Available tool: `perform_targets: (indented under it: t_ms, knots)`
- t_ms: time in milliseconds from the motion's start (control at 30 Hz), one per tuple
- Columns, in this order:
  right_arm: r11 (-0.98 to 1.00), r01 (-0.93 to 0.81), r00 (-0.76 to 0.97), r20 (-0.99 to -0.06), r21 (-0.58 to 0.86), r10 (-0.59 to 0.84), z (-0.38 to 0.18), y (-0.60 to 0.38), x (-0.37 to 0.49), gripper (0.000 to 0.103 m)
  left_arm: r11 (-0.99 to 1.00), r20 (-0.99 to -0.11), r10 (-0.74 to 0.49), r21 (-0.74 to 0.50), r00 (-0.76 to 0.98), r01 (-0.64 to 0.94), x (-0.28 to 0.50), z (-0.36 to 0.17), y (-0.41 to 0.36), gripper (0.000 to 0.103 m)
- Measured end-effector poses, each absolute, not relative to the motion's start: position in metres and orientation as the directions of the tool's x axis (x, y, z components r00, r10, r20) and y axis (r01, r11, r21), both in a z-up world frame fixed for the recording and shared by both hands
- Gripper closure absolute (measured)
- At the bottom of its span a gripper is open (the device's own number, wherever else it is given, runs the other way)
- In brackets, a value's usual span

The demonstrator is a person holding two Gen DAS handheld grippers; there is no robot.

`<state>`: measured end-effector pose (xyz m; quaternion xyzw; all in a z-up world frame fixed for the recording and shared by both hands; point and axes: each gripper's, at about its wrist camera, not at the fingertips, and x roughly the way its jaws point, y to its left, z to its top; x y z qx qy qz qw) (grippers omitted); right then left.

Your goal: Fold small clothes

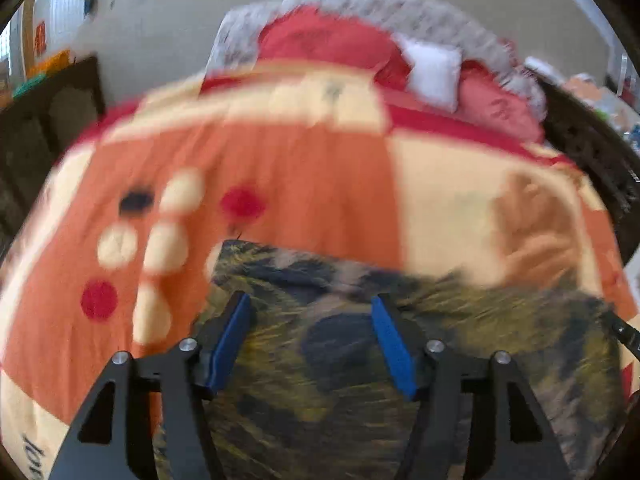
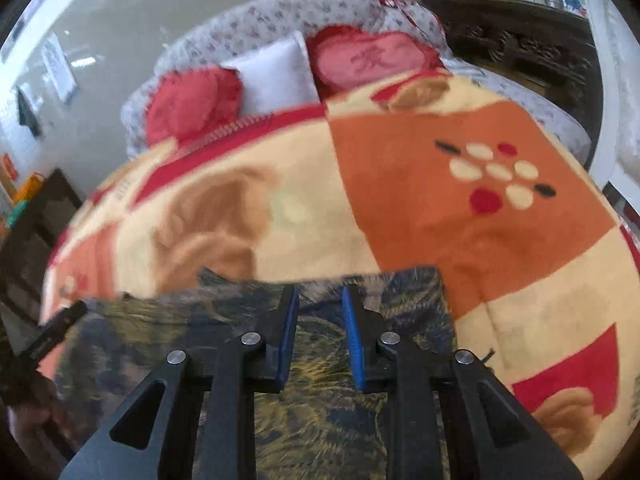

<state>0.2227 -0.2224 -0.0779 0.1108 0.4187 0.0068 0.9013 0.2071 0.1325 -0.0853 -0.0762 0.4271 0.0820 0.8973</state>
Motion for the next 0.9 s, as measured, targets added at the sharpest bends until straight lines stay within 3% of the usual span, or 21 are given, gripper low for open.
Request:
perform_targets:
  t_ms: [67,133,333,467,900]
  knots:
    - [0.969,0.119,0.656,-0.750,0.218,0.089,-0.098,-0.233,0.219,0.067,0.957,-0.747,-0.013,-0.202,0.664,-0.209,0.194,-0.089,0.152,0.037]
    - [0.958,0.117,0.662,-0.739,0.262,0.121,-0.099,-0.241,0.219,0.067,0.946,-0.743,-0.037,-0.242,0.669,-0.216,0.192,-0.092,0.158,0.038]
    - [0.944,0.100,0.662,-0.729,0.313,0.172,-0.106,-0.251,0.228,0.061,0.964,-0.757,0.020,-0.159,0.653,-0.215,0.202,-0.094,0.143,0.027]
    - [0.917,0.098,0.670,-0.707,0.386,0.226,-0.108,-0.262,0.227,0.060,0.966,-0.757,0.023,-0.152,0.653,-0.210,0.204,-0.093,0.142,0.025]
    - [0.936,0.106,0.644,-0.741,0.335,0.192,-0.100,-0.256,0.229,0.059,0.970,-0.761,0.041,-0.125,0.648,-0.208,0.205,-0.095,0.141,0.023]
